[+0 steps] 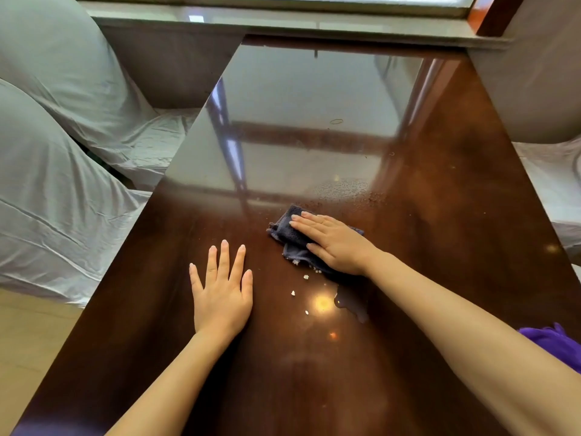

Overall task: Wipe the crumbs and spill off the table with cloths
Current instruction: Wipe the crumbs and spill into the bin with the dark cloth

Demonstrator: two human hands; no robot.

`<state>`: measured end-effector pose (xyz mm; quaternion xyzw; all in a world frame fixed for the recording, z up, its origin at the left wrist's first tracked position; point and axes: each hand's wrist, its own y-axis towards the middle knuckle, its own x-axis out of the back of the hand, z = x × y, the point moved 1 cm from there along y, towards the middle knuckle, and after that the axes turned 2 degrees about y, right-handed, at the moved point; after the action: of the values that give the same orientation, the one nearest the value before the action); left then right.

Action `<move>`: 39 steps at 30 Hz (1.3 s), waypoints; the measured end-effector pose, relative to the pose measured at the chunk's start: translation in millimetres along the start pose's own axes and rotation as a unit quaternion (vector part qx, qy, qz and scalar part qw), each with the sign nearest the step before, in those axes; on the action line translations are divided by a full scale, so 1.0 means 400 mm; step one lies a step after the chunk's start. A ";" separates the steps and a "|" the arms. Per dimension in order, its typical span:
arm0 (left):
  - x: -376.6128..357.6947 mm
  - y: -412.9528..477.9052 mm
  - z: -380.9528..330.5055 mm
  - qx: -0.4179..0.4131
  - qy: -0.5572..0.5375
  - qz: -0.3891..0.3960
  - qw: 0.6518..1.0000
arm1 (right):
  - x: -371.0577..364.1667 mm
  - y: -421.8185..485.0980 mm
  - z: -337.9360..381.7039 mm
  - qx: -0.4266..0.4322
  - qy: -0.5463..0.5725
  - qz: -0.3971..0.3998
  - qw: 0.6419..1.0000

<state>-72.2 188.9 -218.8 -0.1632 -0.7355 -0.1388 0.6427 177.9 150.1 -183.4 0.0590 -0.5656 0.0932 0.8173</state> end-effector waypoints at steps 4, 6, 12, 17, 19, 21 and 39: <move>0.004 0.001 0.000 -0.002 0.003 0.010 1.000 | -0.025 -0.040 0.058 0.022 -0.006 0.005 1.000; 0.010 0.001 0.000 -0.007 -0.004 0.018 1.000 | -0.039 -0.066 0.088 0.033 -0.009 0.004 0.999; 0.030 -0.062 0.031 -0.031 -0.019 0.020 0.999 | -0.078 -0.162 0.187 0.058 -0.002 0.013 0.998; 0.035 -0.155 0.036 -0.012 -0.014 0.013 1.000 | -0.111 -0.259 0.274 0.079 0.002 0.033 0.996; 0.036 -0.179 0.027 -0.011 -0.006 0.015 1.000 | -0.125 -0.296 0.306 0.089 0.001 0.029 0.996; 0.034 -0.194 0.020 -0.012 -0.002 0.012 1.000 | -0.134 -0.324 0.332 0.090 0.006 0.024 0.996; 0.016 -0.197 0.023 -0.001 -0.010 -0.005 1.000 | -0.006 -0.389 0.238 -0.047 0.097 -0.317 0.942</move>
<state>-114.5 121.5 -213.3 -0.1612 -0.7425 -0.1410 0.6347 124.1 -21.2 -150.4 0.1877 -0.4395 -0.1923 0.8571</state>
